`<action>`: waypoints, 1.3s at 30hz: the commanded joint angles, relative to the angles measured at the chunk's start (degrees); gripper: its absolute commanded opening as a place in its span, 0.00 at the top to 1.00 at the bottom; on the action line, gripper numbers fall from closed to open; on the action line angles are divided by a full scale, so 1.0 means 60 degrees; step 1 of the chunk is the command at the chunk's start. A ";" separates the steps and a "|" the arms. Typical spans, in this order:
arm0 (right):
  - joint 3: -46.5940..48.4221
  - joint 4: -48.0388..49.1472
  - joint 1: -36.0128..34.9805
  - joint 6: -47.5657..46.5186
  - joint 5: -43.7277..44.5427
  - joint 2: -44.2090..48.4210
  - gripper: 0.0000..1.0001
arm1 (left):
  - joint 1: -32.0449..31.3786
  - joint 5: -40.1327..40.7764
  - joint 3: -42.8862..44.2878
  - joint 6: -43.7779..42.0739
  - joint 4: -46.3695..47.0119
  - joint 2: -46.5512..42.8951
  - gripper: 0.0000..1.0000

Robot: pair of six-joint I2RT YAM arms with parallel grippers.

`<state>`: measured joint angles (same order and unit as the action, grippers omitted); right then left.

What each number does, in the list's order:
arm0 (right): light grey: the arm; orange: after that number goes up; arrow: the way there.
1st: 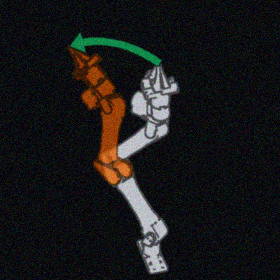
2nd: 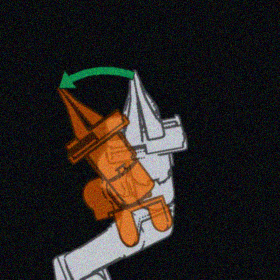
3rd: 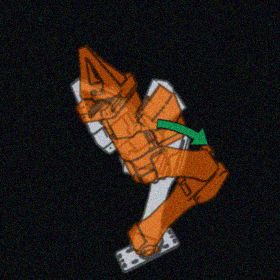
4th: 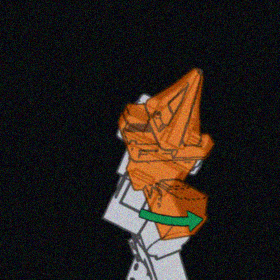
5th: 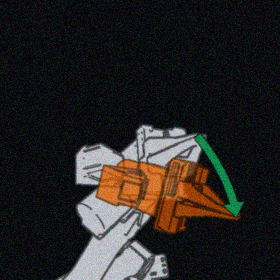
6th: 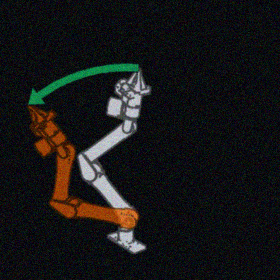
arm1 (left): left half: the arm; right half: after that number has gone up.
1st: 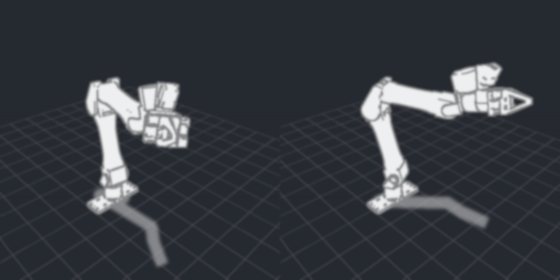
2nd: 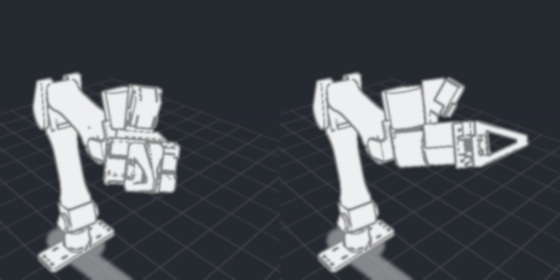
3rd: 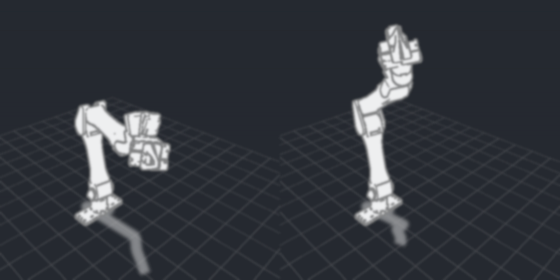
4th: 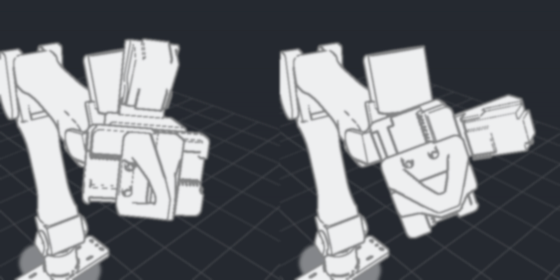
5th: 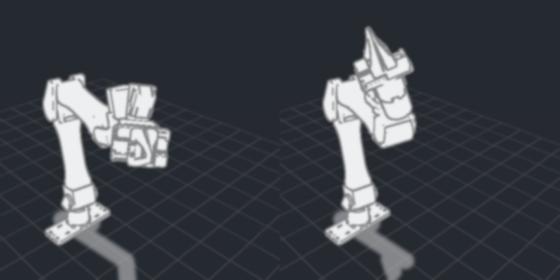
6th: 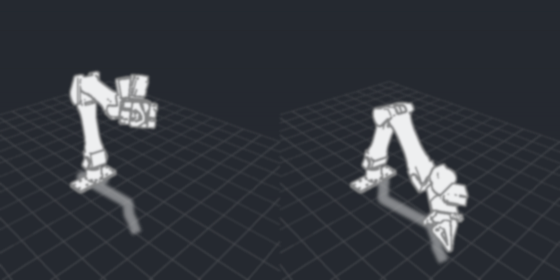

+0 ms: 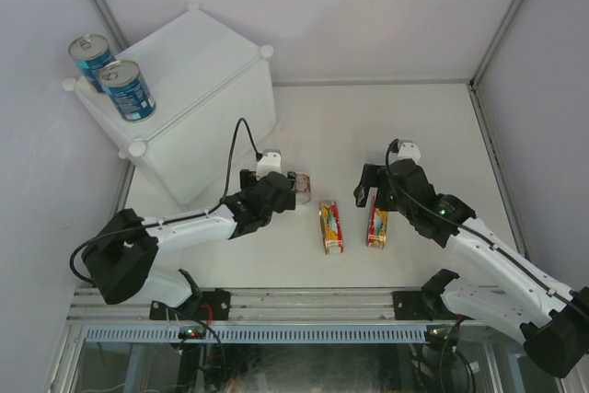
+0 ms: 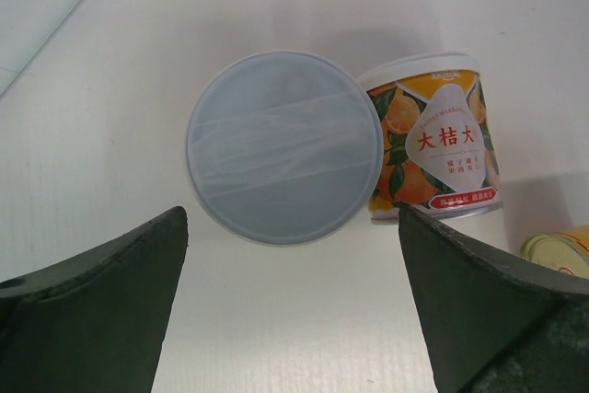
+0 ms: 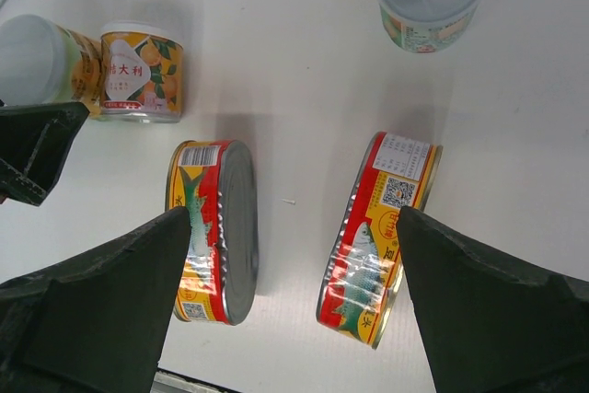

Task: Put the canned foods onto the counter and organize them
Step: Pick up the canned food from the center of the board.

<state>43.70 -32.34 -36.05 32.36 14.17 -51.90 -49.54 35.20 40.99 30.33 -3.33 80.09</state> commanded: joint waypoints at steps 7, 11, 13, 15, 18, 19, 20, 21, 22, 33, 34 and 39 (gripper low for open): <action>0.0720 0.0445 0.0140 -0.0473 -0.0134 -0.0291 0.08 | 0.0407 -0.0277 0.0412 -0.0465 0.0633 0.0486 0.00; 0.0760 0.0444 0.0171 -0.0502 -0.0150 -0.0369 0.08 | 0.0526 -0.0375 0.0496 -0.0527 0.0741 0.0619 0.00; 0.0778 0.0437 0.0175 -0.0524 -0.0157 -0.0399 0.07 | 0.0562 -0.0406 0.0534 -0.0542 0.0792 0.0679 0.00; 0.0776 0.0431 0.0188 -0.0517 -0.0167 -0.0424 0.08 | 0.0601 -0.0457 0.0539 -0.0582 0.0864 0.0733 0.00; 0.0792 0.0424 0.0208 -0.0516 -0.0178 -0.0458 0.08 | 0.0660 -0.0518 0.0558 -0.0630 0.0954 0.0757 0.00; 0.0788 0.0420 0.0208 -0.0521 -0.0181 -0.0469 0.08 | 0.0675 -0.0520 0.0555 -0.0642 0.0990 0.0766 0.00; 0.0780 0.0423 0.0204 -0.0487 -0.0180 -0.0475 0.08 | 0.0693 -0.0533 0.0562 -0.0645 0.1014 0.0785 0.00; 0.0783 0.0422 0.0200 -0.0468 -0.0180 -0.0483 0.08 | 0.0710 -0.0542 0.0558 -0.0645 0.1043 0.0785 0.01; 0.0787 0.0424 0.0207 -0.0460 -0.0180 -0.0490 0.08 | 0.0721 -0.0543 0.0561 -0.0645 0.1063 0.0790 0.00; 0.0867 0.0277 0.0179 -0.0460 -0.0181 -0.0513 0.08 | 0.0837 -0.0656 0.0572 -0.0658 0.1388 0.0861 0.02; 0.0885 0.0257 0.0179 -0.0463 -0.0172 -0.0520 0.08 | 0.0843 -0.0665 0.0568 -0.0647 0.1423 0.0878 0.03; 0.0978 0.0126 0.0140 -0.0503 -0.0108 -0.0520 0.08 | 0.0881 -0.0744 0.0481 -0.0615 0.1653 0.0939 0.09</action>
<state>46.59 -32.47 -35.24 30.39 12.97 -55.20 -44.77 31.33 41.25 27.31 2.94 85.49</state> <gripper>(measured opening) 0.922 0.942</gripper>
